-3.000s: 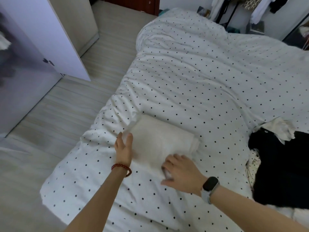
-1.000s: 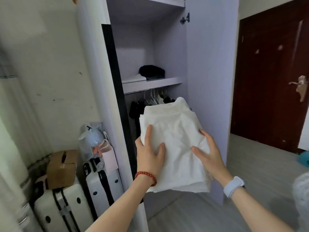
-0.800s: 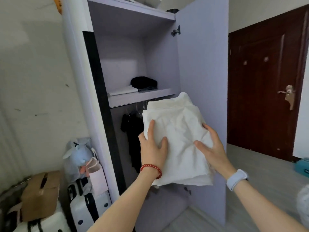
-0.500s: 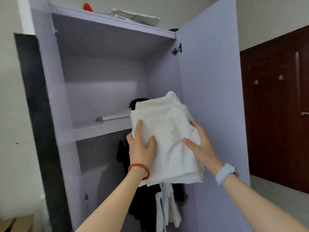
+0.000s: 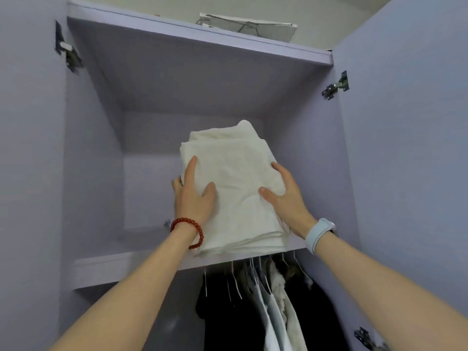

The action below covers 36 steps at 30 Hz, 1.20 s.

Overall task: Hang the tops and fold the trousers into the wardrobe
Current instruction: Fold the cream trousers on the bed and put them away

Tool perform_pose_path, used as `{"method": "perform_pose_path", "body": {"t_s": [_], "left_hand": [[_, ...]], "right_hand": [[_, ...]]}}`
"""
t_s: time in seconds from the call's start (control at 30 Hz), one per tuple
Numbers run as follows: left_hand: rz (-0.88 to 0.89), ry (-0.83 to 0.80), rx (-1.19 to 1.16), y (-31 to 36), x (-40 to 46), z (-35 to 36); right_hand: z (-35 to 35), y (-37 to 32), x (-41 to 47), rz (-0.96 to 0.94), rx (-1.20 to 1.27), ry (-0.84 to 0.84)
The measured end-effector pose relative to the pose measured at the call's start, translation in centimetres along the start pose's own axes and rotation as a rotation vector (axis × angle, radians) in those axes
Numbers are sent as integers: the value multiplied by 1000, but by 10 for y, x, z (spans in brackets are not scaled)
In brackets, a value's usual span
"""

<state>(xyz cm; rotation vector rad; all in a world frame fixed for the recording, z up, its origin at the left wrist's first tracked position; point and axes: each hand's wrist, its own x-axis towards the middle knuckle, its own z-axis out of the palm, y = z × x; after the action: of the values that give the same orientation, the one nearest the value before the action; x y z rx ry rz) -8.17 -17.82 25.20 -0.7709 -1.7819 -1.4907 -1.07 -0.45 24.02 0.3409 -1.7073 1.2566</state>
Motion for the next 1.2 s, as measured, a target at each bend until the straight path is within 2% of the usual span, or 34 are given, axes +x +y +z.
{"method": "perform_pose_path", "body": {"t_s": [0.23,0.5,0.63,0.73,0.83,0.9,0.93,1.0,1.07,1.13,1.2], "left_hand": [[-48,77,204,-112,129,21],[-175,30,364,-219,247,52],[-272,-41,508,-273,279,72],[-362,-227,669,-310,278,100],[-476,-566,976,-338,266,122],[-490,-688,1099,-341,272,124],[-459,-691,1125,-338,277,124],[-350,-631,1087,-330,288,126],[-276,-578,995,-331,292,133],[-265,-683,1005,-341,282,144],[-311,-822,1037,-358,268,149]], "right_hand": [[86,109,138,-24,24,-148],[161,221,253,151,115,-276],[181,277,280,326,105,-336],[175,309,293,462,-69,-375],[162,324,290,540,-495,-518],[156,324,288,436,-873,-586],[155,321,289,348,-1004,-572],[158,317,294,176,-1058,-509],[168,317,293,57,-1011,-571],[178,333,279,79,-1021,-753],[182,358,264,250,-954,-882]]}}
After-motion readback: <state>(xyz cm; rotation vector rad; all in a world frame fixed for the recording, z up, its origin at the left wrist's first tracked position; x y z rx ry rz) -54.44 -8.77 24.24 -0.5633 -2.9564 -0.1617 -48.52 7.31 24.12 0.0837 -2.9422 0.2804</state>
